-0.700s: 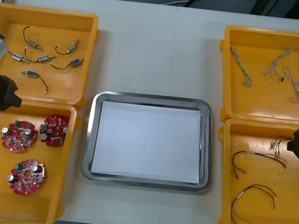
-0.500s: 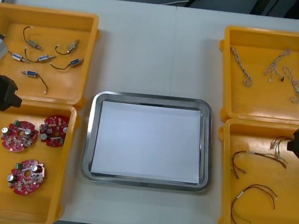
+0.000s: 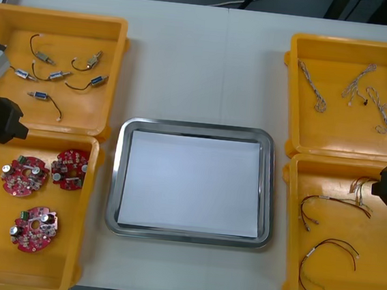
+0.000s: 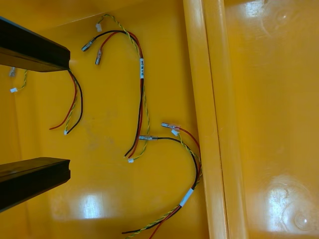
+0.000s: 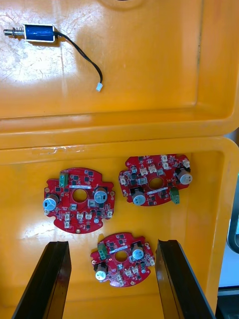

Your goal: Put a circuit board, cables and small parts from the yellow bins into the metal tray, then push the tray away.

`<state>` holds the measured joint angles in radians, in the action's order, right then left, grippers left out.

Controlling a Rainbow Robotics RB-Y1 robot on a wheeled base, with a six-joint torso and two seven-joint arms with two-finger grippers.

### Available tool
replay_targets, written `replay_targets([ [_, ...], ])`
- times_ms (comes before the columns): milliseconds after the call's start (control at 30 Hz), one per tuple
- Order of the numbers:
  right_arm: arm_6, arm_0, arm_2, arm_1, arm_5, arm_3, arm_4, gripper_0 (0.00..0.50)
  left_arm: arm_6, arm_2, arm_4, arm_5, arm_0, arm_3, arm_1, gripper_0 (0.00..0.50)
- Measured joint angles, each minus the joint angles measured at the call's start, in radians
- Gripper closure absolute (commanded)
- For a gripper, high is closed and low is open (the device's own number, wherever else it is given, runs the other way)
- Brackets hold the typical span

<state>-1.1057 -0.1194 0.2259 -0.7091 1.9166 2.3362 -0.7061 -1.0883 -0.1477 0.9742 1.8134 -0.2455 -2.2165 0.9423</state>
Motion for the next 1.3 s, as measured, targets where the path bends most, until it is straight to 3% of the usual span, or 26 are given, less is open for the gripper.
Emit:
replay_targets([
  [1300,0.0,0.0,0.0,0.0,0.0,0.0,0.0,0.0,0.0,0.0,0.0,0.0,0.0,0.0,0.0,0.0],
])
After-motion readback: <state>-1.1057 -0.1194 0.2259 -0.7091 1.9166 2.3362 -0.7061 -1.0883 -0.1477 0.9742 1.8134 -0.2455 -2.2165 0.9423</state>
